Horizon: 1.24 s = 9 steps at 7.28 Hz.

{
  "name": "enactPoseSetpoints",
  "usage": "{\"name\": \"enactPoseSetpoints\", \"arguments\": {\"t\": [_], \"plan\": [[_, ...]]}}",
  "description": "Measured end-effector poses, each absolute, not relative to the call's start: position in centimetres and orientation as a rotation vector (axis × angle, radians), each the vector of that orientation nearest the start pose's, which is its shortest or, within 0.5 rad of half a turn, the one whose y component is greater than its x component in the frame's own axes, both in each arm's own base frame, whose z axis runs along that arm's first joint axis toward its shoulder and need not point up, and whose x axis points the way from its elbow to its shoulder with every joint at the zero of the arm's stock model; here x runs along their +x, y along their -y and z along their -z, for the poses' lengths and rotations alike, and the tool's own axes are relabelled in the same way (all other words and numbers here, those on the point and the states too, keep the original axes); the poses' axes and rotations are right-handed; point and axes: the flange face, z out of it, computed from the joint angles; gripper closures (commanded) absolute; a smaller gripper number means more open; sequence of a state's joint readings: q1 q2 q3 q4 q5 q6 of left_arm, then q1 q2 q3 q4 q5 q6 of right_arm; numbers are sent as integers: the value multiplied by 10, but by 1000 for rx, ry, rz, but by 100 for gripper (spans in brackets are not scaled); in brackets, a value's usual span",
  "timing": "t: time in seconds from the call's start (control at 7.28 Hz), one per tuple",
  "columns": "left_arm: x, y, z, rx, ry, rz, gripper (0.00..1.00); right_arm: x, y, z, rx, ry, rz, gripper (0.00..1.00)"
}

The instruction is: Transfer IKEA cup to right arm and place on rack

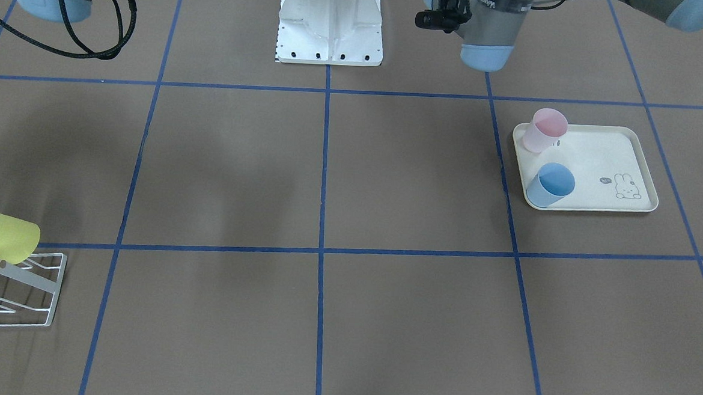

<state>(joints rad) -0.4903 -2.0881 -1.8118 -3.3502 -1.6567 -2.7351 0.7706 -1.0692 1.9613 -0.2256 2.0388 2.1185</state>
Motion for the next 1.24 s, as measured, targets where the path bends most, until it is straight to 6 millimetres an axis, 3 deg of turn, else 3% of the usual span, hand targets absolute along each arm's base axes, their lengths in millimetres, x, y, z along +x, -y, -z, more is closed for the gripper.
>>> {"name": "enactPoseSetpoints", "arguments": {"t": [0.27, 0.41, 0.55, 0.69, 0.82, 1.24], "plan": [[356, 330, -124, -904, -2462, 524, 100, -268, 383, -97, -8, 2163, -230, 42], [356, 330, -124, -904, -2462, 523, 94, -268, 383, -97, 1, 2164, -223, 57], [357, 330, -124, -903, -2461, 524, 67, -268, 383, -96, 13, 2165, -216, 68], [357, 330, -125, -901, -2459, 525, 16, -268, 383, -96, 22, 2165, -211, 70], [357, 330, -127, -896, -2456, 529, 0, -267, 382, -96, 28, 2167, -206, 70], [352, 331, -132, -874, -2455, 538, 0, -264, 381, -94, 39, 2172, -200, 71]]}}
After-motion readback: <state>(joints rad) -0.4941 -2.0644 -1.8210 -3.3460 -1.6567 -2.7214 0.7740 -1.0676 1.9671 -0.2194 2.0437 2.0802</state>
